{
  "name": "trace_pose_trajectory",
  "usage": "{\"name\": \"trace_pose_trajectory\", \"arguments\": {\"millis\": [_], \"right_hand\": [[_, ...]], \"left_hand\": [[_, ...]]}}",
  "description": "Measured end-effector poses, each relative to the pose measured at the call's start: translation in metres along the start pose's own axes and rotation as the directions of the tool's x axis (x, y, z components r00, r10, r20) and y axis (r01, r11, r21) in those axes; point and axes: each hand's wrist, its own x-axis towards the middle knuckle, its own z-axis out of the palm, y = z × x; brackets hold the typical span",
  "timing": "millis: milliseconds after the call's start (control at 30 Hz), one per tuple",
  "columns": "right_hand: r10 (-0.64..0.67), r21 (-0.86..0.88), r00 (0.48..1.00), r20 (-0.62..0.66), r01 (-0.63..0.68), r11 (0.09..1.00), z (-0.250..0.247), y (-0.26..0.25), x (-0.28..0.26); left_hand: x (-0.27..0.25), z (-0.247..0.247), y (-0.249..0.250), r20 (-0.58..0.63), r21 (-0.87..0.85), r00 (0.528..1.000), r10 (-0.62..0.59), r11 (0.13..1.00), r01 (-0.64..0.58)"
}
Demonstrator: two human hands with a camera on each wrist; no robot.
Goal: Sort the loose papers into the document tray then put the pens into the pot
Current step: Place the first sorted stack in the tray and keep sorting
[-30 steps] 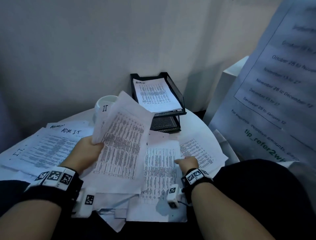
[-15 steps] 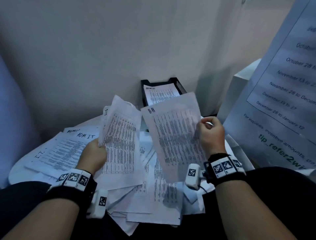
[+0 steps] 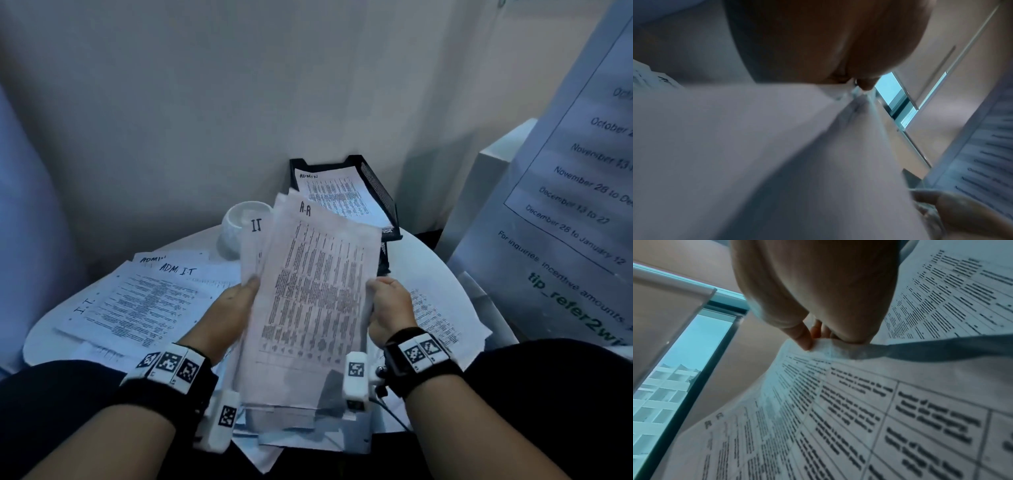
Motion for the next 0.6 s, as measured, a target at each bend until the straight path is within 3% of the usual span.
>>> {"name": "trace_pose_trajectory", "arguments": {"millis": [67, 133, 267, 367, 433, 533, 600], "right_hand": [[0.006, -0.011, 1.000, -0.010, -0.006, 1.000, 0.006, 0.011, 0.001], [0.001, -0.016, 1.000, -0.011, -0.001, 1.000, 0.007, 0.020, 0.004], [0.033, -0.009, 0.999, 0.005, -0.033, 0.999, -0.006, 0.027, 0.011], [0.009, -0.177, 0.985, -0.172, -0.040, 0.983, -0.034, 0.035, 0.021], [0.028, -0.328, 0.967, -0.252, -0.113, 0.938, -0.054, 0.046, 0.026], [0.150, -0.407, 0.965, -0.214, -0.228, 0.884, -0.063, 0.065, 0.031], [0.179, -0.431, 0.973, -0.146, -0.225, 0.874, -0.057, 0.070, 0.029]], "left_hand": [[0.004, -0.001, -0.008, 0.068, 0.070, 0.997, -0.022, 0.997, 0.018], [0.008, 0.000, -0.015, 0.099, 0.261, 0.995, 0.010, 0.965, -0.035], [0.014, 0.001, -0.021, 0.024, 0.460, 0.997, 0.079, 0.884, -0.081], [0.017, -0.007, -0.018, -0.108, 0.479, 0.985, 0.133, 0.875, -0.065], [0.020, -0.015, -0.017, -0.173, 0.431, 0.976, 0.133, 0.901, -0.047], [0.024, -0.023, -0.017, -0.243, 0.386, 0.964, 0.108, 0.922, -0.006], [0.024, -0.026, -0.018, -0.276, 0.379, 0.957, 0.087, 0.925, 0.026]]}}
